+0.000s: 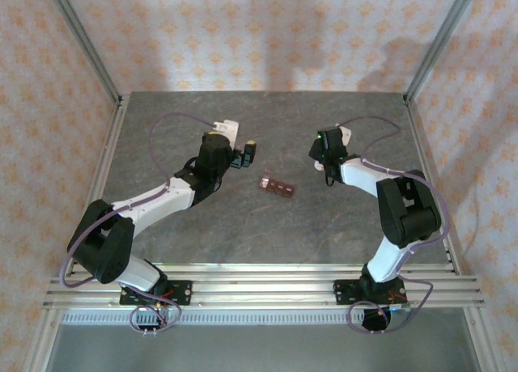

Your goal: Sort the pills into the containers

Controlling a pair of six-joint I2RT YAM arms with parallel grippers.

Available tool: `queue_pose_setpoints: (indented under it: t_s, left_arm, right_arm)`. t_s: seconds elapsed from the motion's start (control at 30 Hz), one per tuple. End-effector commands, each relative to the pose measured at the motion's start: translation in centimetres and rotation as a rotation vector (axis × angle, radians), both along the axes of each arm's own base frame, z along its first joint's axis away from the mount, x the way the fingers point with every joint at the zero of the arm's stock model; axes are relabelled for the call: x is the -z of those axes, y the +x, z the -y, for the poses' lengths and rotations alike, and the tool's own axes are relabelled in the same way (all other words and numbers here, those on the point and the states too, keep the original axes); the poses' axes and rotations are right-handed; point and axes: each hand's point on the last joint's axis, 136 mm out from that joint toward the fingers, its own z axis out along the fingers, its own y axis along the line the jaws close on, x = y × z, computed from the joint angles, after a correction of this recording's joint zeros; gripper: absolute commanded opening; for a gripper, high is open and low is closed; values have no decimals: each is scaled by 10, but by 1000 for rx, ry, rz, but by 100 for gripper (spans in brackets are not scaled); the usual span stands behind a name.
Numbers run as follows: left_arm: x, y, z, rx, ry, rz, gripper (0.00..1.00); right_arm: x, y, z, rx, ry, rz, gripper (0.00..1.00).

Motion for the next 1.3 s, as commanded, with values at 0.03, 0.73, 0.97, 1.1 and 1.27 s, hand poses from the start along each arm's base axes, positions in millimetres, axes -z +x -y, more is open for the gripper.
queue_pose_setpoints:
  t_s: [0.03, 0.73, 0.97, 1.1, 1.27]
  left_arm:
    - [-2, -2, 6, 55, -22, -4, 100]
    - [38, 35, 19, 19, 176, -330, 41]
    - [48, 37, 38, 102, 167, -401, 0]
    - [53, 38, 43, 115, 143, -424, 0]
    - [61, 34, 49, 146, 155, -500, 0]
  right_arm:
    - [-23, 3, 5, 14, -6, 34, 72]
    - [-82, -80, -81, -397, 201, -151, 73]
    - [-32, -110, -88, -417, 153, -290, 73]
    - [-11, -114, -93, -428, 132, -354, 73]
    - [11, -112, -96, -432, 58, -412, 73]
